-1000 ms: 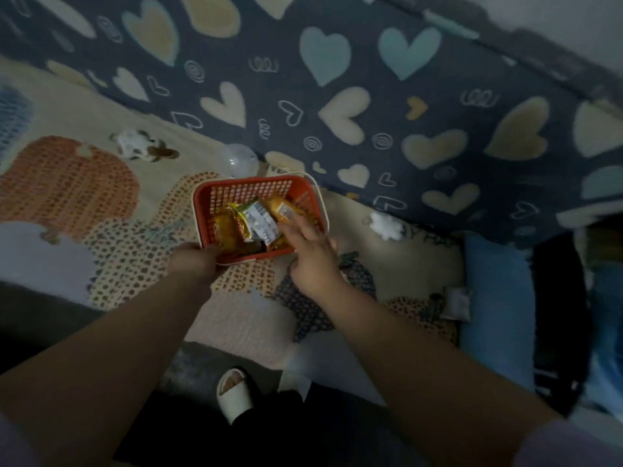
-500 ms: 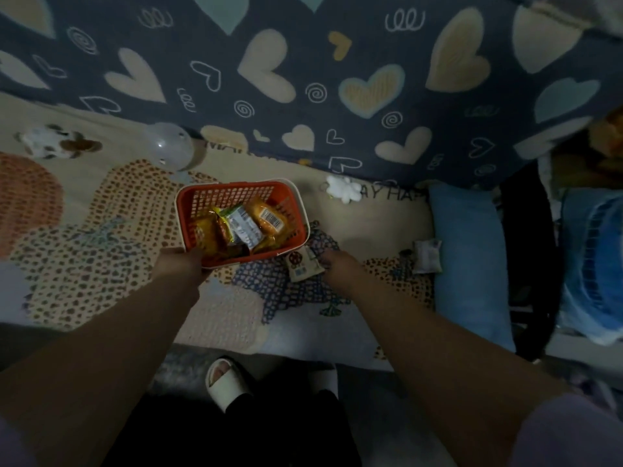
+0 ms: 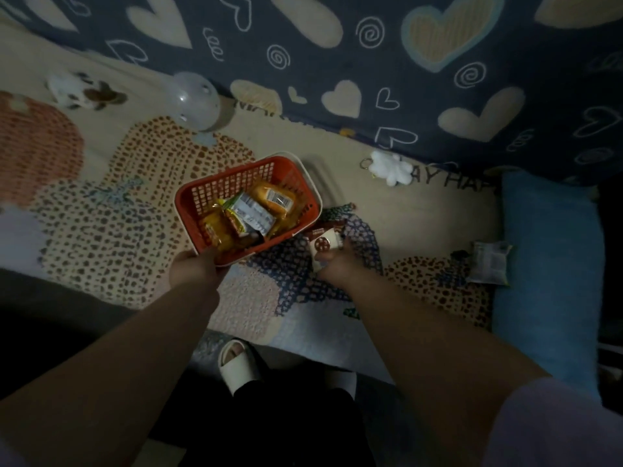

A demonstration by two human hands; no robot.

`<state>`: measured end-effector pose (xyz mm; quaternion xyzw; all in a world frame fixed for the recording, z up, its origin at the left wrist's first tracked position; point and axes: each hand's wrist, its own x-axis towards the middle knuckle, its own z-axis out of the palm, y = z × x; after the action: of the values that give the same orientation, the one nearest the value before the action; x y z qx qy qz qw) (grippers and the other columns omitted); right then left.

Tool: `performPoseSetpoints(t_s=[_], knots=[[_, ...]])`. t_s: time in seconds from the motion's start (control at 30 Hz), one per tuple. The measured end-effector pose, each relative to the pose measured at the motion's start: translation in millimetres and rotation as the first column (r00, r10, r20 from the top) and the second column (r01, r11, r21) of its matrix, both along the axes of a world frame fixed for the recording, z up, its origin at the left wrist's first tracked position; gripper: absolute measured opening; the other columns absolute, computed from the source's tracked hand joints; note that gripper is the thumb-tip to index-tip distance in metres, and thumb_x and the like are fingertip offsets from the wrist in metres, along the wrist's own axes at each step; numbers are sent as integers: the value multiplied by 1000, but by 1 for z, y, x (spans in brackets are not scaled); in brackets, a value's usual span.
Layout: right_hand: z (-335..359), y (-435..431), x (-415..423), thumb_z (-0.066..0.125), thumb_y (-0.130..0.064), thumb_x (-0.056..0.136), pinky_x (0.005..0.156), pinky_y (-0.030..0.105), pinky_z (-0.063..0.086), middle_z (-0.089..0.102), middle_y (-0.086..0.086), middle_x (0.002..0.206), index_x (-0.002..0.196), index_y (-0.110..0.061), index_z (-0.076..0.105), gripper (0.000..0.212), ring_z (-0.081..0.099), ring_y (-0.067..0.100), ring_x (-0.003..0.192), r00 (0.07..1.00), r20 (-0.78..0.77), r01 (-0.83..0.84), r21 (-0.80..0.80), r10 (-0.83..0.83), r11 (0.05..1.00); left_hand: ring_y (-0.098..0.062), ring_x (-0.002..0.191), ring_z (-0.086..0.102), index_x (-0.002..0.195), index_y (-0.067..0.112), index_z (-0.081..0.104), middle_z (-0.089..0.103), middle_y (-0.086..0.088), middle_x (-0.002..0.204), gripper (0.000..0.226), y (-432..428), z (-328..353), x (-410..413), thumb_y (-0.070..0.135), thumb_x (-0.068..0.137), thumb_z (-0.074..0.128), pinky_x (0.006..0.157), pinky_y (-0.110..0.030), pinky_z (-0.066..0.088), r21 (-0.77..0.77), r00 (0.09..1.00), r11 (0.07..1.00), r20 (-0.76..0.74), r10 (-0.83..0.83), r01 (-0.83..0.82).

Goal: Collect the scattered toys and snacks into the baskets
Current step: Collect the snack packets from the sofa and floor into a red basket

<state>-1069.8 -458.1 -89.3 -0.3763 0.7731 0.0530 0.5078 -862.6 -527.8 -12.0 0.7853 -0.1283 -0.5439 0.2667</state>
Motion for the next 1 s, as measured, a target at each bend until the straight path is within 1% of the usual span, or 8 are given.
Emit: performPoseSetpoints(t_s=[0.1,0.23,0.3,0.4,0.47,0.6,0.77,1.0], knots=[[-16,6,10,80,-24,72,111,28,30,16,7,154,135,-19,49,71,28,31,136,949,37,313,-22,-312,950,-35,101,57,119,-1,50,52,-17,111,26,3,-1,0,-1,93,49,80,-38,52,-12,1000,1000,-10,23,-23],[-15,3,13,71,-20,80,108,33,35,38,11,146,133,-12,43,61,40,31,130,837,62,547,-97,-543,831,-32,95,57,110,-1,52,52,-16,107,17,5,1,-2,-1,93,48,79,-36,51,-23,999,999,-13,40,-40],[-6,1,8,59,-9,88,90,21,38,48,13,136,126,-6,46,40,50,28,121,799,100,600,-193,-593,776,-32,94,58,96,1,50,53,-17,106,4,6,2,-4,0,93,50,73,-34,51,-12,999,999,-8,38,-38],[27,0,-7,51,1,91,70,4,37,57,7,111,128,0,51,37,55,27,111,774,3,567,-447,-633,692,-34,95,60,109,1,51,56,-20,115,17,5,4,-9,2,92,51,68,-33,51,1,1000,1000,-3,21,-21],[55,-2,-17,50,0,93,82,-1,31,51,6,124,123,-5,61,32,52,26,118,833,-21,418,-630,-552,654,-35,97,62,120,0,51,58,-21,119,28,6,10,-17,3,92,52,65,-34,51,13,1000,1000,2,-6,6],[102,-8,-30,50,3,90,107,17,26,35,11,146,124,-13,63,40,38,22,133,968,-49,103,-815,-245,570,-32,90,62,122,1,51,58,-20,116,29,7,20,-42,2,92,51,56,-33,52,17,999,999,-16,-42,42],[145,4,-49,53,6,84,107,24,29,44,18,140,123,-10,64,43,43,32,130,977,-125,-35,-895,-175,444,-23,67,58,104,4,54,57,-13,83,14,18,38,-90,0,91,51,57,-32,52,9,995,996,-31,-90,91],[158,25,-74,45,-1,96,109,25,30,35,9,150,126,-14,62,37,35,25,137,1000,12,17,-762,-13,647,-26,74,60,107,0,55,61,-16,89,18,41,63,-163,-5,90,52,67,-34,52,-68,947,970,-210,-241,232]])
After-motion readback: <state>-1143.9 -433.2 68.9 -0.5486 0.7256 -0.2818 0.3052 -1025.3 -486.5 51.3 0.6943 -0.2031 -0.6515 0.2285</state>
